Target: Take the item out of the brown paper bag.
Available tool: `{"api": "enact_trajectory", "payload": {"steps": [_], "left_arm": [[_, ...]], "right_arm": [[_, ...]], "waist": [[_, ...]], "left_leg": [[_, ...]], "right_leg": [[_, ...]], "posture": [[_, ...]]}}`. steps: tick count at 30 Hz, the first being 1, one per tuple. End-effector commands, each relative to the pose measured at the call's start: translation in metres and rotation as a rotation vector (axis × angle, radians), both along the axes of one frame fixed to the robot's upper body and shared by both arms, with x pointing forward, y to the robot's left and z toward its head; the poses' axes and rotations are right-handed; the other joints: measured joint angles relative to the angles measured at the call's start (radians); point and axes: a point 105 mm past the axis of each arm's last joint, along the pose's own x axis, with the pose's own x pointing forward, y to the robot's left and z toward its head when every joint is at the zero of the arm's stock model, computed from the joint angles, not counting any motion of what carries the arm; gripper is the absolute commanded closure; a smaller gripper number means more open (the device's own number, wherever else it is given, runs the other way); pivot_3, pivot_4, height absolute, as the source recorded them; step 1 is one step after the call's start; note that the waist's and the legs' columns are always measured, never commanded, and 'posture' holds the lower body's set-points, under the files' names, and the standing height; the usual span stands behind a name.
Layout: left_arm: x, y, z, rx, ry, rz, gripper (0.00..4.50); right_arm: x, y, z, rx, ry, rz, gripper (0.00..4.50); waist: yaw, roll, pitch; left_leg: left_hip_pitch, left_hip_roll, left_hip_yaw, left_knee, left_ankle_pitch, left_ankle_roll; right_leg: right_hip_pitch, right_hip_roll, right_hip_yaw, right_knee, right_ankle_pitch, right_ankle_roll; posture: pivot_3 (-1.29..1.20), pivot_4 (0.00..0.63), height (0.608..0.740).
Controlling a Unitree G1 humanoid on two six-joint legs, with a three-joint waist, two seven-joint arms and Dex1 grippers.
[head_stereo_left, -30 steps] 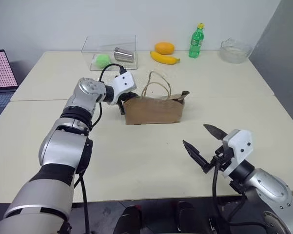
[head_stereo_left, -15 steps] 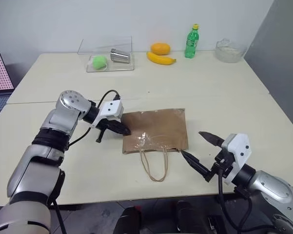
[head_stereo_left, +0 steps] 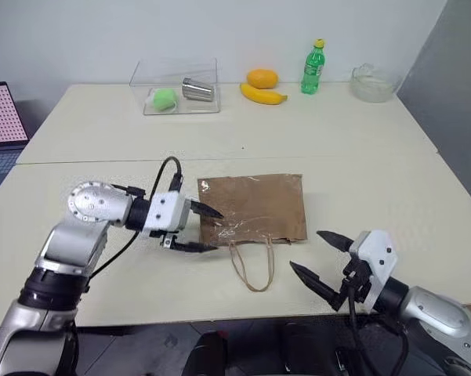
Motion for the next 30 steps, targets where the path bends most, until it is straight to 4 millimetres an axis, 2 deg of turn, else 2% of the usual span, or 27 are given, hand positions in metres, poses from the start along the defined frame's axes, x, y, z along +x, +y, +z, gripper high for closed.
{"api": "enact_trajectory", "payload": {"steps": [1,7,14,24,28,30], "left_arm": [[-0.004,-0.01,0.002,-0.016,-0.124,-0.052,1.53],[-0.006,-0.023,-0.023,0.004,-0.197,-0.163,1.53],[-0.007,-0.035,-0.042,0.012,-0.236,-0.253,1.53],[-0.006,-0.072,-0.052,-0.079,-0.242,-0.312,1.53],[-0.007,-0.078,-0.049,-0.104,-0.218,-0.315,2.37],[-0.005,-0.078,-0.044,-0.123,-0.189,-0.293,3.0]], "right_arm": [[-0.017,0.017,0.017,0.029,-0.059,0.1,0.0],[-0.024,0.018,0.011,0.021,-0.013,0.118,0.0],[-0.033,0.013,0.005,0.009,0.025,0.104,0.0],[-0.038,0.014,0.003,-0.002,0.039,0.102,0.0],[-0.037,0.015,0.002,-0.01,0.042,0.097,0.0],[-0.036,0.017,0.001,-0.022,0.043,0.102,0.0]], "waist": [[0.0,0.0,0.0],[0.002,0.0,0.0],[0.003,0.0,0.0],[0.007,-0.001,0.0],[0.007,-0.001,0.0],[0.007,-0.001,0.0]], "left_leg": [[0.001,0.0,0.0,0.0,0.0,0.0],[0.011,0.0,0.0,-0.002,-0.001,0.001],[0.013,0.0,0.0,-0.002,-0.001,0.001],[0.013,0.0,0.0,-0.001,-0.001,0.001],[0.013,0.0,0.0,-0.001,-0.001,0.001],[0.013,0.0,0.0,-0.001,-0.001,0.001]], "right_leg": [[0.002,0.0,0.0,-0.001,0.0,0.0],[0.012,0.0,-0.001,-0.003,0.0,0.0],[0.014,0.0,0.0,-0.003,0.0,0.0],[0.014,0.0,0.0,-0.004,0.0,0.0],[0.014,0.0,0.0,-0.004,0.0,0.0],[0.015,0.0,0.0,-0.004,0.0,0.0]], "posture": [[0.0,0.15,0.74],[0.0,0.15,0.74],[0.0,0.15,0.74],[0.0,0.15,0.74],[0.0,0.15,0.74],[0.0,0.15,0.74]]}}
